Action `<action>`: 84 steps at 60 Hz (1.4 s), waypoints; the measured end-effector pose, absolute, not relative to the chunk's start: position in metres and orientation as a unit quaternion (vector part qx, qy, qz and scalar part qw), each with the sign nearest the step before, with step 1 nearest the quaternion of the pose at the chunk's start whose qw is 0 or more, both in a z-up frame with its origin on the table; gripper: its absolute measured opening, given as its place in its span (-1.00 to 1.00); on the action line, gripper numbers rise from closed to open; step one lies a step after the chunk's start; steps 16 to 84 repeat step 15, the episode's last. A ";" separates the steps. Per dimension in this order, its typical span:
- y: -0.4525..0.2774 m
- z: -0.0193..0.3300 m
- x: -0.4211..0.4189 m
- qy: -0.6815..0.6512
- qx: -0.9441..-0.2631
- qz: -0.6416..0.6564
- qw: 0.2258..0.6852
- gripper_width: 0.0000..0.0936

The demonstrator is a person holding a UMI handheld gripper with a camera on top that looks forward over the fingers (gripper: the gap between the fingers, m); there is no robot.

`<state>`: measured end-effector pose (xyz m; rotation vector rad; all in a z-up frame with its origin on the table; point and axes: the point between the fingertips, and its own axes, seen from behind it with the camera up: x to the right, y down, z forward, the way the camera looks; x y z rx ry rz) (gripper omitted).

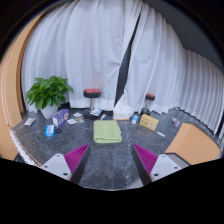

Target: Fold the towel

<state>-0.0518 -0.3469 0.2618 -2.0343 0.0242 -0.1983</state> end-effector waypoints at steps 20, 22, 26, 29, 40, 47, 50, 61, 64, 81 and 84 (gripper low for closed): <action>-0.404 0.282 -0.066 0.015 -0.845 -0.082 0.528 0.81; -0.404 0.282 -0.066 0.015 -0.845 -0.082 0.528 0.81; -0.404 0.282 -0.066 0.015 -0.845 -0.082 0.528 0.81; -0.404 0.282 -0.066 0.015 -0.845 -0.082 0.528 0.81; -0.404 0.282 -0.066 0.015 -0.845 -0.082 0.528 0.81; -0.404 0.282 -0.066 0.015 -0.845 -0.082 0.528 0.81; -0.404 0.282 -0.066 0.015 -0.845 -0.082 0.528 0.81; -0.404 0.282 -0.066 0.015 -0.845 -0.082 0.528 0.81; -0.404 0.282 -0.066 0.015 -0.845 -0.082 0.528 0.81; -0.404 0.282 -0.066 0.015 -0.845 -0.082 0.528 0.81; -0.404 0.282 -0.066 0.015 -0.845 -0.082 0.528 0.81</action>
